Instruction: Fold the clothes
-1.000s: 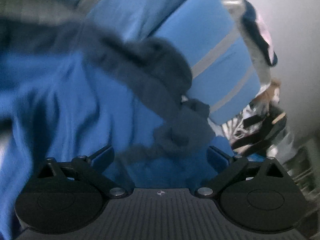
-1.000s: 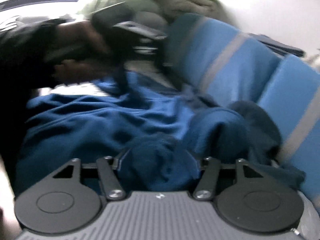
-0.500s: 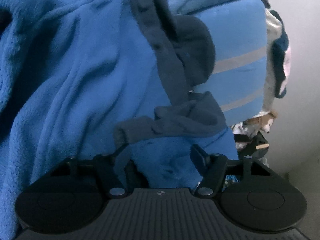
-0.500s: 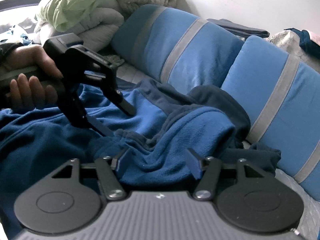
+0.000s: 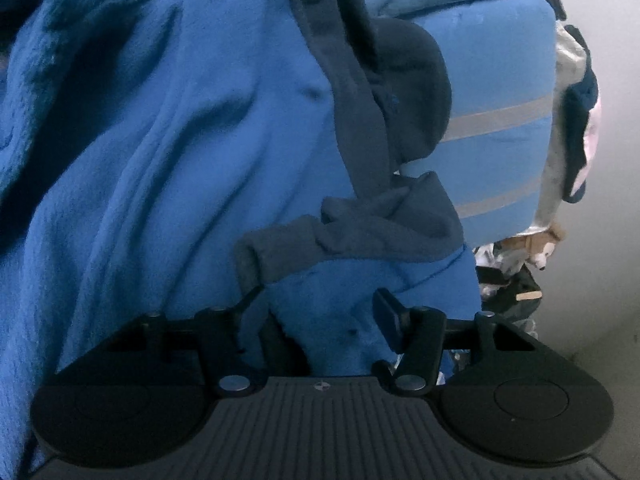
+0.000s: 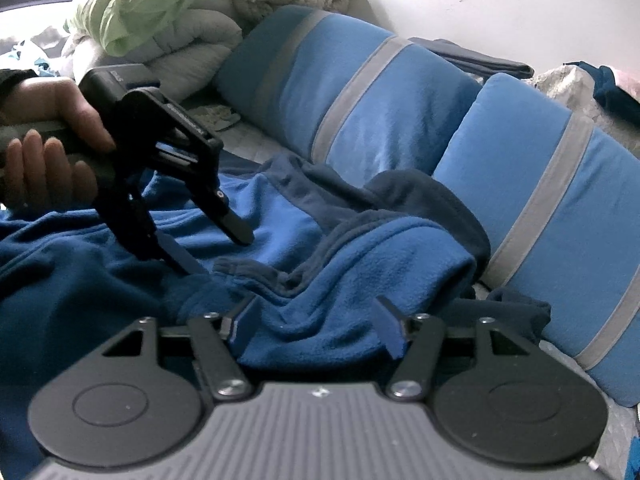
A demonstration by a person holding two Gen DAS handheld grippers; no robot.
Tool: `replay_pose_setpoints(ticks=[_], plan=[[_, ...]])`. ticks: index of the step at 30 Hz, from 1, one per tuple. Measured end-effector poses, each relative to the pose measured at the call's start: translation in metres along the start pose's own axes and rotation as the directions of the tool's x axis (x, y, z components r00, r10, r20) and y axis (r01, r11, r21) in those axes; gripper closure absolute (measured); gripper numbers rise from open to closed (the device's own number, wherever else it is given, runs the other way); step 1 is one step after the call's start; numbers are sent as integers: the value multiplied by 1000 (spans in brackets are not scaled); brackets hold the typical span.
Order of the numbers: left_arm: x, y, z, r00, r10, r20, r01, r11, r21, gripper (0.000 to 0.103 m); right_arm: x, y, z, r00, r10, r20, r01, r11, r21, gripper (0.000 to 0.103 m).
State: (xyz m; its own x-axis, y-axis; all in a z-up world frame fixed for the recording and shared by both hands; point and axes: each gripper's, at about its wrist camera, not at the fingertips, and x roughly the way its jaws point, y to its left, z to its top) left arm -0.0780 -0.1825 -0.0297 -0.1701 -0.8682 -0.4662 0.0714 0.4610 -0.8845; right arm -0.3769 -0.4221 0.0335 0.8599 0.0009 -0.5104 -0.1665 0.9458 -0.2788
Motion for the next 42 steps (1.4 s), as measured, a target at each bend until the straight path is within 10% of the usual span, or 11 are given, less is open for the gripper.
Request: replay_pose_setpoints(ticks=[8,13,16,28,37,42], plan=[[14,7,-5,994,-53,-97,45,996,-80,45,1,1,-1,1000,-4,1,4,1000,-6,26],[11,13,-3,996,-88,21,90,991,-98,47,1,4,-3,1000,0,0,0,999,-34,25],[10,12,-2,994,-88,66,93,992,-82,82,0,6,-4,1000,11,-5,-11,999,-39,25],[-32,-50,-28,997,-48,66,26,953,301,95,-26,40,4,995,80,62,-64,971,-232,26],[-38,-61,-64,997,71,-2,-63,895,443,95,-36,87,-6,988,149,38,-110,856,-505,28],[-32,-55,-79,993,102,-60,-64,890,452,95,-22,103,-11,998,59,26,-35,837,-546,27]])
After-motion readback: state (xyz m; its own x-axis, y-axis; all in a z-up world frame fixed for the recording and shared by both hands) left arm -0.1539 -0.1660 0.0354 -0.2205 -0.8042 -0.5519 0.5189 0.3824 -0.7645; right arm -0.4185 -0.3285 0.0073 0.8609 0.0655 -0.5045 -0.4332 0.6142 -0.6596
